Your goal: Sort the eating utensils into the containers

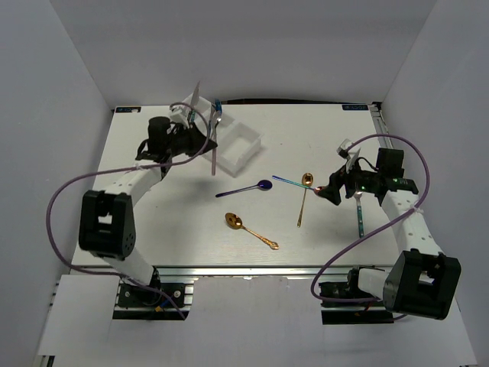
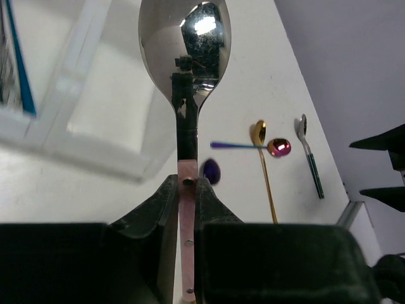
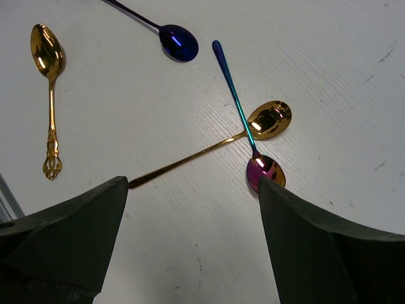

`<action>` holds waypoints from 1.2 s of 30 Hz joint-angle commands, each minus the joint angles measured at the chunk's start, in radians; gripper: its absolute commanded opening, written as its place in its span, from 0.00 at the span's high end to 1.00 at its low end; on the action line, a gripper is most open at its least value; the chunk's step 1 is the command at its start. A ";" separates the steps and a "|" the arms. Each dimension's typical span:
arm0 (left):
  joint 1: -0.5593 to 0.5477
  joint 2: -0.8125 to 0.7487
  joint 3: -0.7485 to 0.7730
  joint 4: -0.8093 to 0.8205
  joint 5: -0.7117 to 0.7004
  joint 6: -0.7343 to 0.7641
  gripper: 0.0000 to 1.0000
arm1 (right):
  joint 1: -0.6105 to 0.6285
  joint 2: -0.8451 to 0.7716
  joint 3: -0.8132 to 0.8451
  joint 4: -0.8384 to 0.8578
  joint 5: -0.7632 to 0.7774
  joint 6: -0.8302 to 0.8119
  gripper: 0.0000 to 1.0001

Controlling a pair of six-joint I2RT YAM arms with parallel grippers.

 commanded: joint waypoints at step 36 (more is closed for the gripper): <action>-0.167 0.199 0.391 0.009 -0.173 0.211 0.02 | -0.005 0.087 0.039 0.028 0.446 0.197 0.10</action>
